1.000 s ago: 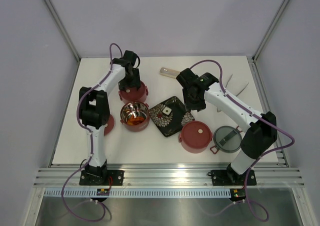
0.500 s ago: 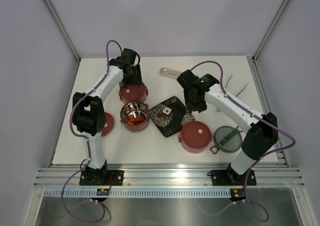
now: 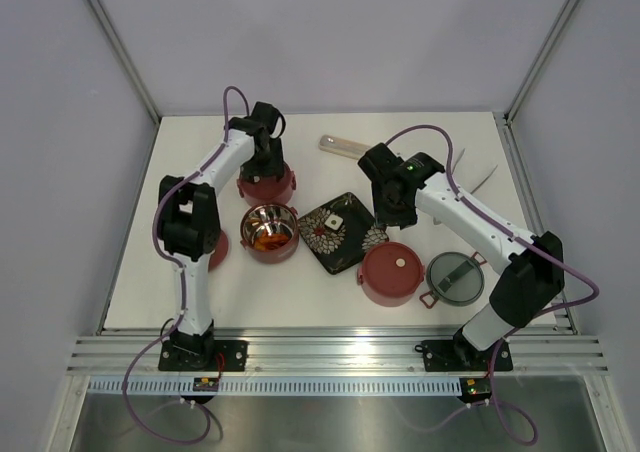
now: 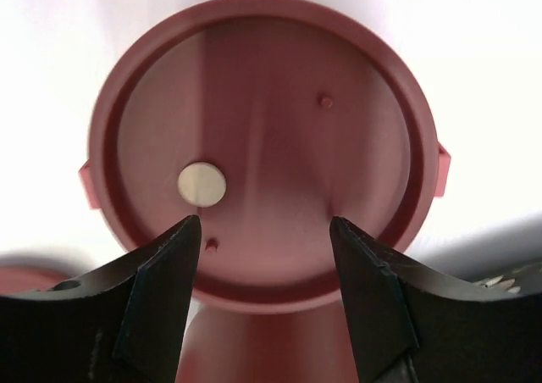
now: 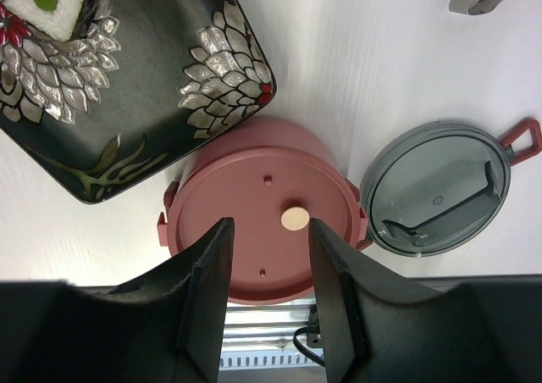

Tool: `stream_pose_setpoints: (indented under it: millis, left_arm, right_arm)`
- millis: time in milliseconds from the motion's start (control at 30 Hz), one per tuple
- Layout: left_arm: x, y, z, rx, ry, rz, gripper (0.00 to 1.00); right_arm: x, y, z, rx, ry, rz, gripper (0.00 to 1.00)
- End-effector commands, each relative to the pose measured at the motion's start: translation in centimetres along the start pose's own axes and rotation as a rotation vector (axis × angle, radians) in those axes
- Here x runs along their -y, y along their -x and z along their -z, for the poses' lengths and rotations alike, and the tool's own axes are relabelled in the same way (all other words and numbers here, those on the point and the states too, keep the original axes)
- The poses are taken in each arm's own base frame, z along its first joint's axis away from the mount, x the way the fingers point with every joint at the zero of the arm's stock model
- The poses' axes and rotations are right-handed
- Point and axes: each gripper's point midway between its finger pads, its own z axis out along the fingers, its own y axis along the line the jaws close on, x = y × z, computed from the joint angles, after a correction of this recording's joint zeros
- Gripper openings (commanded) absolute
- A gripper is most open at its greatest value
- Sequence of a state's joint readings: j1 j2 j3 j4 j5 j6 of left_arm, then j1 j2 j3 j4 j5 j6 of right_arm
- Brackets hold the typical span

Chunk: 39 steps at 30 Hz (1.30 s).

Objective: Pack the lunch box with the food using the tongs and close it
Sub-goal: Close the box lid on the packing box, then pick up the box lid from the center of the board.

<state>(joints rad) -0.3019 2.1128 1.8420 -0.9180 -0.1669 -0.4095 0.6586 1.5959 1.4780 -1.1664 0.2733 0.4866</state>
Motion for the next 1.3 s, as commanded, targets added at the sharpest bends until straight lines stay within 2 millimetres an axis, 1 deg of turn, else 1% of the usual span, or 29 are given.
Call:
stream_pose_setpoints:
  millis: [0,33,67,100,167,200,233,267,300,333,367,400,433,467,500,567,600,667,700,767,800,867,900,967,1067,1133,1267]
  left_arm:
    - [-0.5,4.5,8.3,0.195,-0.037,0.021,0.66]
    - [-0.7,4.7,9.3,0.218,-0.040,0.029,0.66]
    - [-1.1,5.1,11.2,0.258,-0.052,0.042,0.66]
    - [-1.7,4.8,11.9,0.263,-0.034,0.062,0.66]
    - [-2.9,3.6,12.1,0.246,-0.014,0.103,0.66]
    - [-3.8,3.2,13.3,0.260,-0.013,0.125,0.66]
    - [-4.7,1.4,12.2,0.217,0.013,0.132,0.66]
    - [-5.5,0.6,12.2,0.209,0.024,0.164,0.66]
    - [-6.4,-0.1,13.1,0.217,0.034,0.186,0.66]
    - [-7.1,-1.0,12.9,0.200,0.052,0.201,0.65]
    - [-8.3,-3.0,11.9,0.156,0.090,0.226,0.65]
    - [-8.9,-3.9,12.3,0.154,0.096,0.241,0.64]
    - [-9.4,-4.9,12.1,0.137,0.110,0.255,0.64]
    - [-10.2,-6.7,11.1,0.095,0.141,0.289,0.63]
    - [-10.6,-7.4,11.3,0.097,0.140,0.310,0.63]
    - [-11.4,-8.8,10.6,0.074,0.152,0.371,0.63]
    - [-11.8,-10.2,9.6,0.045,0.162,0.386,0.63]
    - [-12.6,-11.2,8.9,0.029,0.176,0.437,0.62]
    - [-12.5,-12.1,7.9,0.004,0.159,0.450,0.62]
    - [-12.5,-12.6,6.5,-0.019,0.136,0.474,0.59]
    - [-12.5,-12.4,6.2,-0.017,0.137,0.475,0.58]
    - [-12.8,-12.7,5.1,-0.035,0.152,0.472,0.56]
    - [-12.7,-12.6,4.8,-0.036,0.151,0.472,0.54]
    - [-12.6,-12.2,4.2,-0.040,0.154,0.466,0.52]
    - [-12.3,-11.7,3.5,-0.034,0.141,0.456,0.50]
    - [-12.1,-11.4,2.6,-0.047,0.139,0.446,0.50]
    - [-11.9,-11.5,1.1,-0.067,0.143,0.440,0.48]
  right_arm:
    - [-0.1,1.3,1.3,0.081,0.014,-0.029,0.48]
    - [-0.1,1.5,1.3,0.085,0.018,-0.031,0.48]
    - [-0.2,1.5,1.3,0.086,0.019,-0.028,0.48]
    - [-0.2,1.5,1.3,0.088,0.020,-0.027,0.48]
    - [-0.3,1.5,1.2,0.090,0.021,-0.028,0.48]
    - [-0.2,1.6,1.2,0.093,0.022,-0.027,0.48]
    - [-0.2,1.5,1.2,0.094,0.023,-0.026,0.48]
    - [-0.2,1.5,1.1,0.094,0.023,-0.026,0.48]
    - [-0.3,1.5,1.1,0.096,0.026,-0.024,0.48]
    - [-0.2,1.5,1.1,0.096,0.026,-0.023,0.48]
    - [-0.3,1.4,1.0,0.094,0.028,-0.022,0.48]
    - [-0.3,1.4,0.9,0.094,0.029,-0.018,0.48]
    - [-0.4,1.5,0.9,0.098,0.033,-0.019,0.48]
    - [-0.5,1.5,0.8,0.096,0.037,-0.015,0.48]
    - [-0.5,1.5,0.7,0.097,0.038,-0.009,0.48]
    - [-0.7,1.6,0.7,0.096,0.043,-0.006,0.48]
    - [-0.7,1.6,0.7,0.096,0.046,-0.002,0.48]
    - [-0.9,1.6,0.6,0.095,0.051,0.001,0.48]
    - [-0.9,1.6,0.7,0.096,0.054,0.002,0.48]
    - [-0.9,1.6,0.6,0.094,0.055,0.004,0.48]
    - [-0.9,1.6,0.6,0.095,0.056,0.008,0.48]
    - [-0.9,1.5,0.5,0.091,0.054,0.013,0.48]
    - [-0.8,1.5,0.5,0.090,0.052,0.012,0.48]
    - [-0.8,1.3,0.4,0.086,0.051,0.011,0.48]
    - [-0.9,1.3,0.4,0.084,0.055,0.007,0.48]
    - [-1.0,1.3,0.5,0.084,0.061,0.002,0.48]
    - [-1.1,1.4,0.5,0.083,0.062,0.003,0.49]
